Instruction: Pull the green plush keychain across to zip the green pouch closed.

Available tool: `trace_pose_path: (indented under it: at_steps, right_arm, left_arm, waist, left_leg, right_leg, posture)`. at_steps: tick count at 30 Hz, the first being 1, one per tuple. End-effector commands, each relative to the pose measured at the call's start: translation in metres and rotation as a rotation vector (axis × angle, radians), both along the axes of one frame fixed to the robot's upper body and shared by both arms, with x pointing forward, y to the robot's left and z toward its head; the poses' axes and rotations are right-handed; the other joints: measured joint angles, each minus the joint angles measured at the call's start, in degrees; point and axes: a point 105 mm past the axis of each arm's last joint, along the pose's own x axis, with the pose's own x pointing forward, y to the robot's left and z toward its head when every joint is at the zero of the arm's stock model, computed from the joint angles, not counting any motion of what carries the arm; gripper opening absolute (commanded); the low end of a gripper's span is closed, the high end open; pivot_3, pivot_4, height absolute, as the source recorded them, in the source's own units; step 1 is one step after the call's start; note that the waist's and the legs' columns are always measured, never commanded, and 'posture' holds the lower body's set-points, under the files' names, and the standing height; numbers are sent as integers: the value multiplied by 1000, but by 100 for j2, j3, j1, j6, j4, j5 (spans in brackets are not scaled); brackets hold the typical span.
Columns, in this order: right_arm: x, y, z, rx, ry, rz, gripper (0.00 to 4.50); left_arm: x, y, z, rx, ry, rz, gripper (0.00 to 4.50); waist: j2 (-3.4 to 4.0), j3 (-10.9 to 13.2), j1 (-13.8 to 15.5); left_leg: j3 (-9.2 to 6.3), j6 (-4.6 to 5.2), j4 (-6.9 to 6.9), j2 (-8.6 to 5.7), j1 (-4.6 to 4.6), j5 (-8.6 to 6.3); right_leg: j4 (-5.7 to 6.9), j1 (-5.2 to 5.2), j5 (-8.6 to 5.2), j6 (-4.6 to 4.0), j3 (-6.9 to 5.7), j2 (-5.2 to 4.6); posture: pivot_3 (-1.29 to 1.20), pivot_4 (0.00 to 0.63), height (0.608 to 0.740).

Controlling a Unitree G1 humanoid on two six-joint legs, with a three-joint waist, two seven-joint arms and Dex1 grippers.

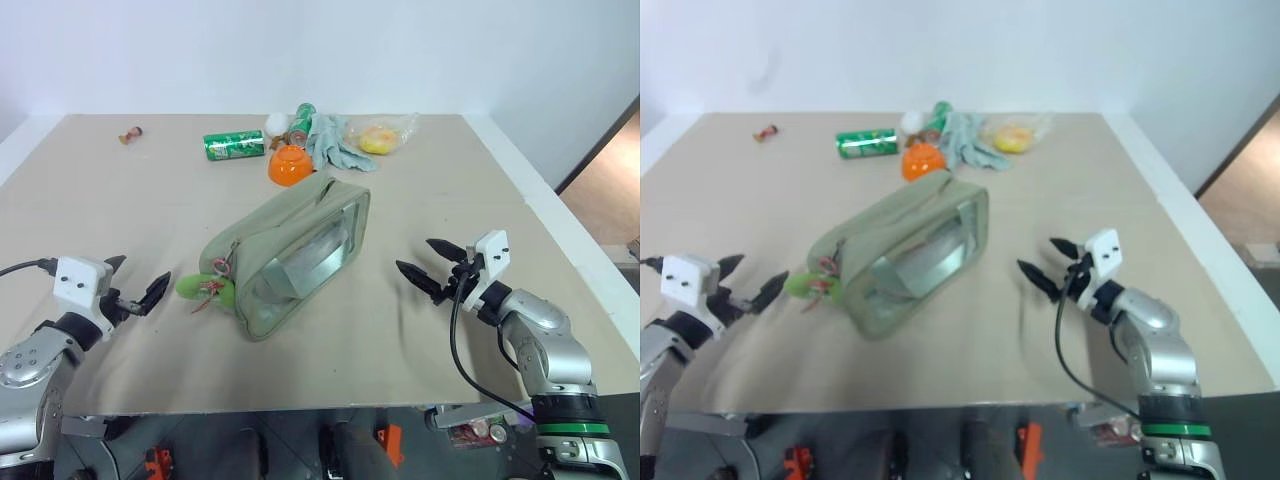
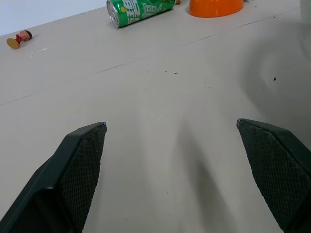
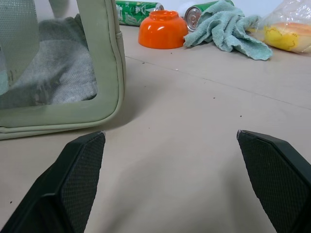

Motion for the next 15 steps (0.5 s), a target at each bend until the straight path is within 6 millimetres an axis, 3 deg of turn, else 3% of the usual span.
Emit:
trace_pose_path:
  at_steps: [1, 15]
  right_arm:
    - [0, -7, 14, -14, -54, -17, 4500]
    - [-1, -9, 10, -18, -56, -17, 4500]
  left_arm:
    - [2, 0, 11, 9, -38, -18, 4453]
    - [3, 0, 18, -21, -92, -27, 4453]
  waist:
    - [0, 0, 1]
    - [0, 0, 0]
  left_leg:
    - [0, 0, 0, 0, 0, 0]
    - [0, 0, 0, 0, 0, 0]
  right_leg:
    - [0, 0, 0, 0, 0, 0]
    - [0, 1, 1, 1, 0, 0]
  posture:
    - [0, 150, 740]
    - [0, 150, 740]
